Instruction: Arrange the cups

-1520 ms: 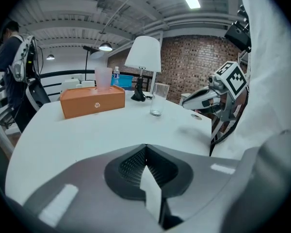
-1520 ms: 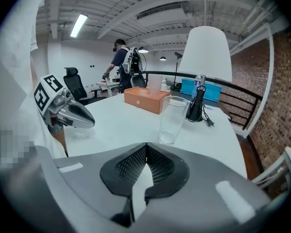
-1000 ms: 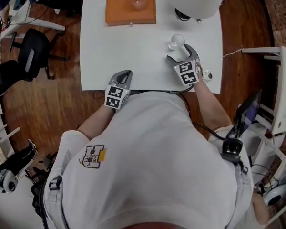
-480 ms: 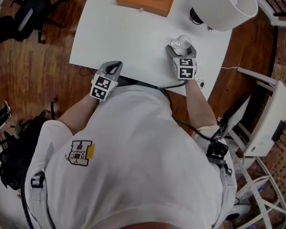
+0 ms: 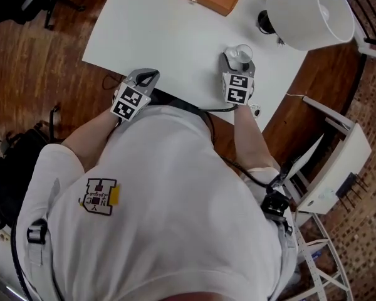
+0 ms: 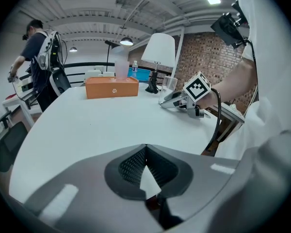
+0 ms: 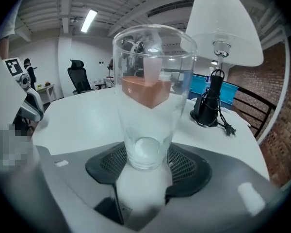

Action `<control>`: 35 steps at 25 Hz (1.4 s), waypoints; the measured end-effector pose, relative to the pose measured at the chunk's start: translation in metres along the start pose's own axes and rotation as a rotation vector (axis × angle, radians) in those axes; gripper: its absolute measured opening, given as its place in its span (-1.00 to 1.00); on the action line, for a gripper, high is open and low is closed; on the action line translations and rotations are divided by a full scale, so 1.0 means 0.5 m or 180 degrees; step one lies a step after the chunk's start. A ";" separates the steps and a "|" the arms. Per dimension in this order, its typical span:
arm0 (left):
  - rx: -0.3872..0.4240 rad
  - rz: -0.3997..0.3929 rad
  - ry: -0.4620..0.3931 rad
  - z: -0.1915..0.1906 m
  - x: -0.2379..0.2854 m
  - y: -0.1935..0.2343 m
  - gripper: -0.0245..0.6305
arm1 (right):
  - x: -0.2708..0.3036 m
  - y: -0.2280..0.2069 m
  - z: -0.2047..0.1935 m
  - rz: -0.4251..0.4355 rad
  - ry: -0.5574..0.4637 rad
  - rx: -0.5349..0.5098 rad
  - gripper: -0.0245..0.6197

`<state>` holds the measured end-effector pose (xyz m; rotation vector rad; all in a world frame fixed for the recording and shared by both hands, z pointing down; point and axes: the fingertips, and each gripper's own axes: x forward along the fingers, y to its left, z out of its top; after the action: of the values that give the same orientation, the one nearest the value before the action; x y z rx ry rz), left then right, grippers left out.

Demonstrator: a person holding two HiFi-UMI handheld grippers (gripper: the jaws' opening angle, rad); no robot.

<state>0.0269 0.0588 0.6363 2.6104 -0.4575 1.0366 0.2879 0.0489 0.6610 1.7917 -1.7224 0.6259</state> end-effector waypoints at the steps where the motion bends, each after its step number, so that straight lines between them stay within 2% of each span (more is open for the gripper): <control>1: 0.0001 -0.0006 -0.0006 0.000 0.001 -0.002 -0.93 | 0.000 -0.001 -0.001 0.0001 0.0006 0.0005 -0.12; 8: -0.0048 -0.0003 -0.0052 0.002 -0.005 0.010 -0.93 | -0.006 0.020 0.005 0.0033 0.0027 0.0093 -0.12; 13: -0.0026 -0.0080 -0.0134 0.019 0.002 0.034 -0.93 | -0.020 0.060 0.062 0.0104 -0.0071 -0.0025 -0.12; 17: 0.0067 -0.0178 -0.0222 0.046 0.009 0.054 -0.93 | -0.031 0.067 0.133 0.0103 -0.0186 -0.0104 -0.12; 21: 0.0007 -0.0211 -0.0327 0.060 0.014 0.085 -0.93 | -0.029 0.061 0.212 0.0084 -0.0266 -0.0109 -0.12; 31: -0.0068 -0.0123 -0.0505 0.052 -0.012 0.188 -0.93 | 0.025 0.065 0.476 0.0056 -0.0610 -0.0107 -0.12; 35: -0.0122 -0.0089 -0.0523 0.046 -0.019 0.224 -0.93 | 0.051 0.040 0.541 -0.0059 -0.0655 -0.0082 -0.12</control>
<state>-0.0100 -0.0498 0.6307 2.6709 -0.4719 0.8001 0.2548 -0.1550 0.4831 1.9073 -1.8359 0.4216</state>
